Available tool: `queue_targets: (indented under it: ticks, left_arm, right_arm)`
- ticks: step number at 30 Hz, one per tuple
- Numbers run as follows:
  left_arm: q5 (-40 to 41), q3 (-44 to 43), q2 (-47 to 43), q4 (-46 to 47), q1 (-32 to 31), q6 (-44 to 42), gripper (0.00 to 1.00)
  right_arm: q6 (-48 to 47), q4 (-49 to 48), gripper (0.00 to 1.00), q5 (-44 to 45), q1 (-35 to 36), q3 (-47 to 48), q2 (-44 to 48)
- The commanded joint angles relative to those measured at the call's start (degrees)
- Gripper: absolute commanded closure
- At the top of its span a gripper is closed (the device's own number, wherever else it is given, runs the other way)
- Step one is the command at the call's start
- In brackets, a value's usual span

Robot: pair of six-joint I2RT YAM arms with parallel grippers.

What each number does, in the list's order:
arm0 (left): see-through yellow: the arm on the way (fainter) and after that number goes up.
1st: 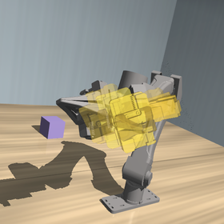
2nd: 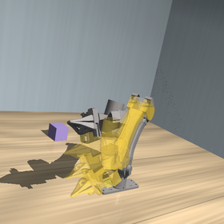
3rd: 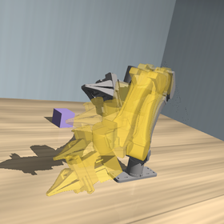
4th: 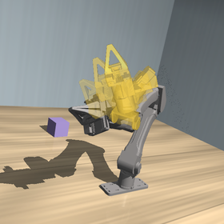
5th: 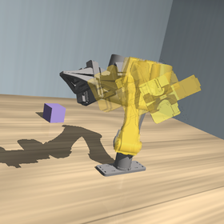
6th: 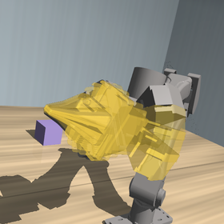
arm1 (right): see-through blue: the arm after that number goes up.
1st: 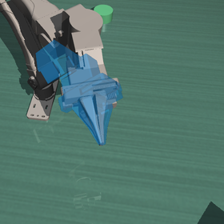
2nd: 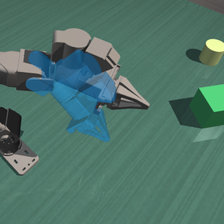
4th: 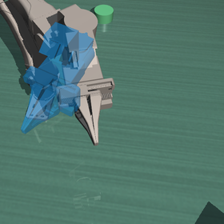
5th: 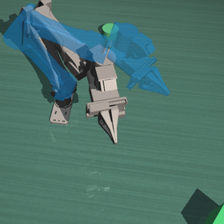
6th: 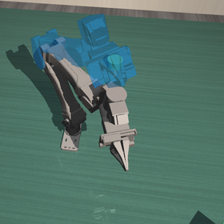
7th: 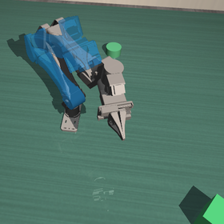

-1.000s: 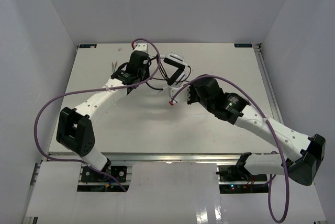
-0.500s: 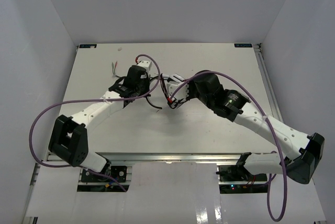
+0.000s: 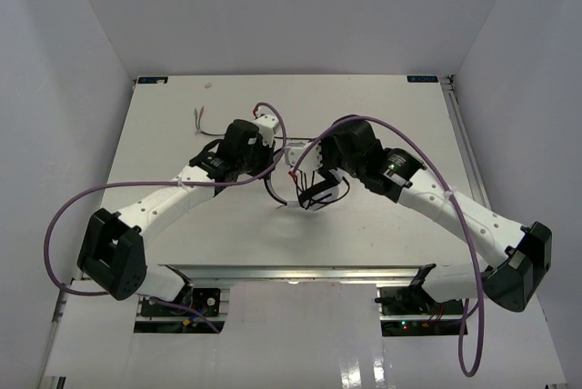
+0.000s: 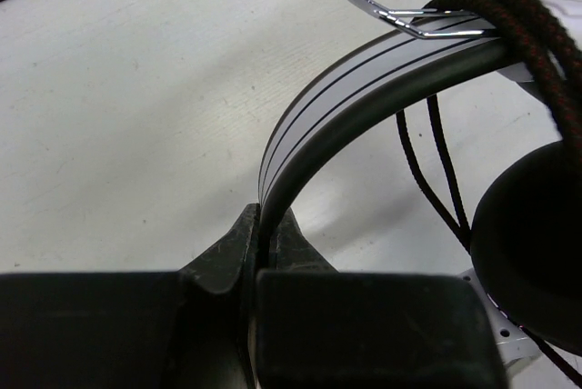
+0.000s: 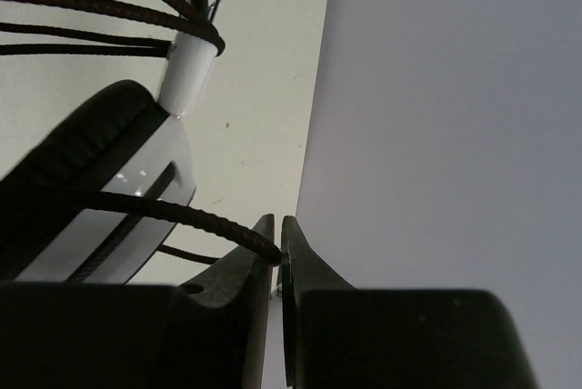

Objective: Wrap the headphones

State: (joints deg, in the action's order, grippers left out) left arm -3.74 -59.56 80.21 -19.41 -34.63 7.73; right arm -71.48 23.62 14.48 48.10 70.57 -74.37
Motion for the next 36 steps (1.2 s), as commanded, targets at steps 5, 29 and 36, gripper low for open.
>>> queue_targets:
  ticks: [5,29,36]
  left_arm:
    - [-9.0,-0.9,-6.4,2.6,-2.1,-1.7,1.00]
    - [-9.4,-15.4,-8.0,-6.3,-3.5,3.2,1.00]
    - [-9.5,-21.9,-5.8,-10.2,-3.5,6.8,1.00]
  right_arm:
    - [-2.9,-2.1,0.88,-13.3,-8.1,2.7,-1.6]
    - [18.7,-4.3,0.72,-50.7,-21.5,1.8,-8.1]
    - [30.7,-10.5,0.53,-63.7,-23.9,1.9,-10.8]
